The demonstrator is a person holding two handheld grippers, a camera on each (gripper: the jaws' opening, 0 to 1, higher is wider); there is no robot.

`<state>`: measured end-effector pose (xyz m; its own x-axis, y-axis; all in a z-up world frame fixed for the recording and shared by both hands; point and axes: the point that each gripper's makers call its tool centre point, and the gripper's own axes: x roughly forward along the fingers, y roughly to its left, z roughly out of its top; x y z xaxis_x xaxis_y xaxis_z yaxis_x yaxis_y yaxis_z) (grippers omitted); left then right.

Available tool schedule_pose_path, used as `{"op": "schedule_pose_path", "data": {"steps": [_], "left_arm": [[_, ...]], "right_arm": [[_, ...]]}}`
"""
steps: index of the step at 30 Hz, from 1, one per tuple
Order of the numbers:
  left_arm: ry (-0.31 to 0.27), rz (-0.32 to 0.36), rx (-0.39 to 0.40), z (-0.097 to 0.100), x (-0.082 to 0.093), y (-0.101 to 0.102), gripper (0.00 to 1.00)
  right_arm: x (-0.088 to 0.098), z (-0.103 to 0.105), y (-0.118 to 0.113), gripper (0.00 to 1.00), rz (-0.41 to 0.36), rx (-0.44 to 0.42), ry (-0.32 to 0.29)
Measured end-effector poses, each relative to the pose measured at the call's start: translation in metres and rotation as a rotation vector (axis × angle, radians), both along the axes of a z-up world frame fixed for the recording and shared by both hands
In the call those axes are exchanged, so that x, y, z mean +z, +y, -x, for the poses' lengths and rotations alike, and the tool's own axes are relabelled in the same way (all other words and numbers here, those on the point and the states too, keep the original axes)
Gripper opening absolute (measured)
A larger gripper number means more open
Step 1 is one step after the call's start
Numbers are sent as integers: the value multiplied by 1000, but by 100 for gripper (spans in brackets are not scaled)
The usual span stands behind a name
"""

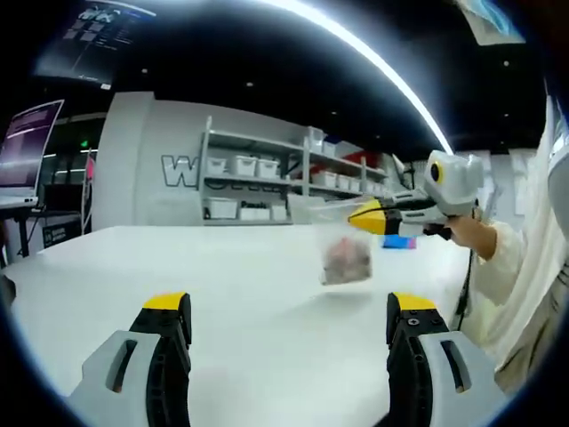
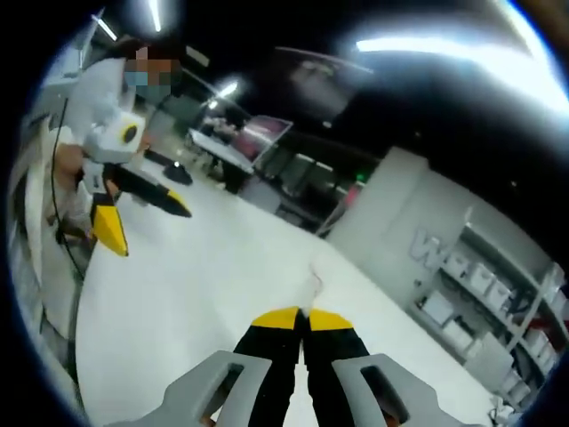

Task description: Open the resealable bag by pulling the two sides of the seal apart until the entire bag opening is separated and visibly accessible.

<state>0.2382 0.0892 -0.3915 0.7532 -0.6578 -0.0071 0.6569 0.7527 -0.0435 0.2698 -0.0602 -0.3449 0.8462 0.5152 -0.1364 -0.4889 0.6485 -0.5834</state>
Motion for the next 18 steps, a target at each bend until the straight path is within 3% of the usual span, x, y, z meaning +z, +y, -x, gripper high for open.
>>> {"op": "schedule_pose_path", "data": {"steps": [18], "left_arm": [[18, 4, -9, 0, -7, -1, 90]], "right_arm": [[-23, 33, 24, 0, 45, 83, 18]]}}
